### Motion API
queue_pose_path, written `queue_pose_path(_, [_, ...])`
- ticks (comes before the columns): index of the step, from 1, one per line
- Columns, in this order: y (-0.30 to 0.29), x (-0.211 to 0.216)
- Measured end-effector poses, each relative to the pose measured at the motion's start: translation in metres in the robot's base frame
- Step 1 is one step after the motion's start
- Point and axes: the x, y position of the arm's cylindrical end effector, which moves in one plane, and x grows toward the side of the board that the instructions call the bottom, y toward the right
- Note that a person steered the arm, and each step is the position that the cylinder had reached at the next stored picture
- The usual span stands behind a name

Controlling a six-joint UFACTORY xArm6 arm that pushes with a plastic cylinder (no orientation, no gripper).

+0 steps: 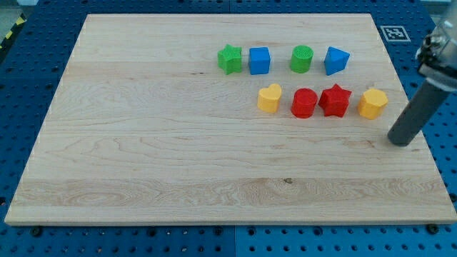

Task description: Nudge the red star left a bit

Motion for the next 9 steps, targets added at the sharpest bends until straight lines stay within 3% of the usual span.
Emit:
queue_pose_path(3, [0.052,-0.069])
queue_pose_path(9, [-0.034,-0.098])
